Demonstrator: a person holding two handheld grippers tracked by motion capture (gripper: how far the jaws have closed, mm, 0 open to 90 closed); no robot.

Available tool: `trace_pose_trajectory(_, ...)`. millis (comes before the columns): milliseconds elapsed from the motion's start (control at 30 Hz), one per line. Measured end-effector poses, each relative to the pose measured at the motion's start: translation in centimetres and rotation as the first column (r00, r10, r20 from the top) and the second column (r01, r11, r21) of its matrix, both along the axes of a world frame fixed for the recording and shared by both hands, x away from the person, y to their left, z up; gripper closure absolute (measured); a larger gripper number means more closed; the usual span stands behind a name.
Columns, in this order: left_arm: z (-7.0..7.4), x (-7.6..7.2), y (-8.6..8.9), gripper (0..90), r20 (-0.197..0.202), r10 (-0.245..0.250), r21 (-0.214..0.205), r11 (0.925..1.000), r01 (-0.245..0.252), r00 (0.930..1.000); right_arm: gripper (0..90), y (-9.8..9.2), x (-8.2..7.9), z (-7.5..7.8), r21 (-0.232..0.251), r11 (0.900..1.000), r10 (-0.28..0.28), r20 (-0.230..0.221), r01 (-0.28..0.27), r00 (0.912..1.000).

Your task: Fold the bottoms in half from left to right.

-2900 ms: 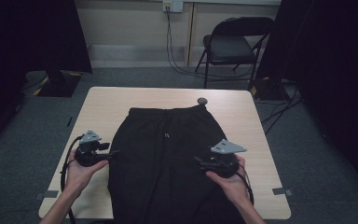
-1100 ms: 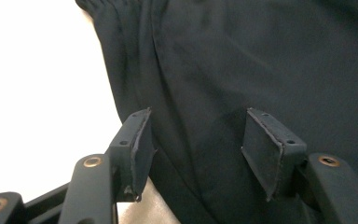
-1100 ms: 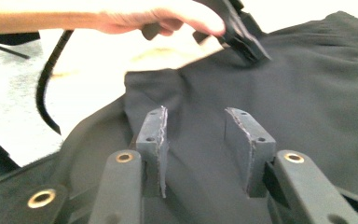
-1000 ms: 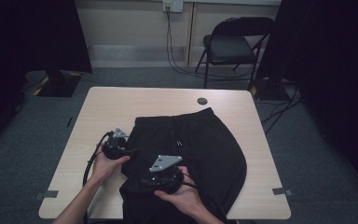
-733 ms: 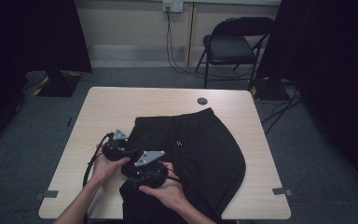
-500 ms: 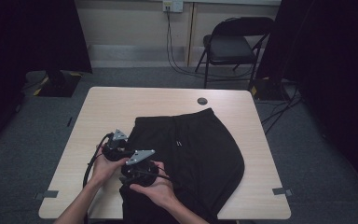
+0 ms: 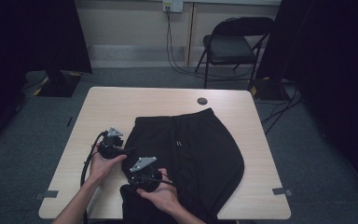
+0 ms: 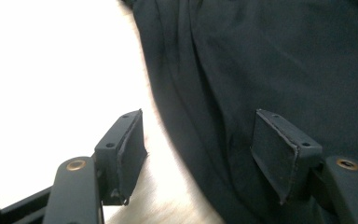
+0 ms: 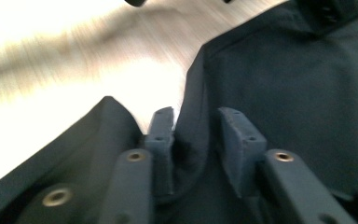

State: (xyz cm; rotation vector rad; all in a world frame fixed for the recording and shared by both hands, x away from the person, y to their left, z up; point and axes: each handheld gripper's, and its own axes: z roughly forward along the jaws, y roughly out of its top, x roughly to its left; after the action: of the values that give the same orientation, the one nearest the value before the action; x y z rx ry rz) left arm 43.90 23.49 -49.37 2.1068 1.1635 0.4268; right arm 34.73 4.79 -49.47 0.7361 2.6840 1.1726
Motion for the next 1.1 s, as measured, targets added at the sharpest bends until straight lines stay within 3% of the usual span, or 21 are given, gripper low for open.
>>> trace_pose_trajectory(33, -0.1, 0.1, 0.3, 33.5, -0.002, 0.008, -0.004, 1.0000, -0.008, 1.0000, 76.6, -0.4, -0.2, 0.1, -0.007, 1.0000, -0.004, 0.003, 0.004, 1.0000)
trace_pose_trajectory(167, -0.3, 0.5, 0.7, 33.2, 0.018, 0.034, -0.012, 0.9994, -0.034, 0.9993, 86.6, -1.0, -0.3, 0.1, -0.002, 1.0000, 0.004, -0.012, -0.004, 0.9999)
trace_pose_trajectory(300, -0.3, 1.3, 0.1, 33.3, 0.023, 0.007, 0.002, 1.0000, -0.008, 0.9997, 87.3, -1.2, -0.5, 0.0, -0.003, 1.0000, 0.006, -0.012, -0.006, 0.9999)
trace_pose_trajectory(433, -0.4, 1.4, -1.0, 37.3, 0.044, 0.032, -0.020, 0.9993, -0.031, 0.9985, 87.3, -1.2, -0.5, -0.1, 0.004, 1.0000, 0.005, -0.011, -0.005, 0.9999)
trace_pose_trajectory(500, -0.2, 1.3, -1.1, 54.2, 0.035, -0.022, -0.006, 0.9997, 0.022, 0.9992, 87.3, -1.3, -0.5, -0.1, 0.007, 0.9999, 0.008, -0.008, -0.008, 0.9999)
trace_pose_trajectory(600, -0.1, 1.2, -1.3, 83.3, 0.019, -0.046, -0.033, 0.9984, 0.047, 0.9988, 87.5, -1.3, -0.4, -0.1, 0.014, 0.9999, 0.004, -0.017, -0.004, 0.9999)
trace_pose_trajectory(633, -0.2, 1.2, -1.6, 86.7, 0.022, -0.057, -0.049, 0.9971, 0.058, 0.9981, 87.7, -1.2, -0.4, -0.1, 0.016, 0.9999, 0.004, -0.008, -0.003, 1.0000)
trace_pose_trajectory(700, -0.1, 1.3, -1.4, 87.3, 0.002, -0.054, -0.066, 0.9963, 0.054, 0.9985, 87.7, -1.2, -0.5, -0.1, 0.022, 0.9997, 0.010, 0.009, -0.010, 0.9999)
trace_pose_trajectory(733, -0.1, 1.4, -1.0, 88.0, -0.010, -0.046, -0.116, 0.9923, 0.044, 0.9989, 87.7, -1.1, -0.5, 0.1, 0.021, 0.9992, 0.033, 0.010, -0.033, 0.9994)
trace_pose_trajectory(767, -0.1, 1.4, -1.0, 88.1, -0.010, -0.046, -0.116, 0.9923, 0.044, 0.9989, 87.7, -1.1, -0.5, 0.1, 0.021, 0.9992, 0.033, 0.010, -0.033, 0.9994)
trace_pose_trajectory(800, 0.1, 1.4, -0.6, 88.1, -0.012, -0.027, -0.145, 0.9892, 0.025, 0.9996, 87.8, -1.1, -0.4, 0.2, 0.022, 0.9991, 0.036, 0.008, -0.037, 0.9993)
trace_pose_trajectory(833, 0.4, 1.4, -0.4, 88.3, -0.005, -0.021, -0.169, 0.9855, 0.020, 0.9998, 87.9, -1.2, -0.2, 0.4, 0.037, 0.9986, 0.038, 0.008, -0.038, 0.9992)
trace_pose_trajectory(967, 2.0, 1.3, -0.2, 88.2, 0.027, -0.011, -0.171, 0.9851, 0.015, 0.9996, 88.0, -1.7, 0.3, 2.1, 0.097, 0.9950, 0.026, -0.003, -0.026, 0.9997)
trace_pose_trajectory(1100, 3.3, 1.1, -0.2, 88.2, 0.067, 0.010, -0.230, 0.9732, 0.006, 0.9977, 88.0, -1.9, -0.1, 4.3, 0.129, 0.9911, 0.028, 0.042, -0.033, 0.9988)
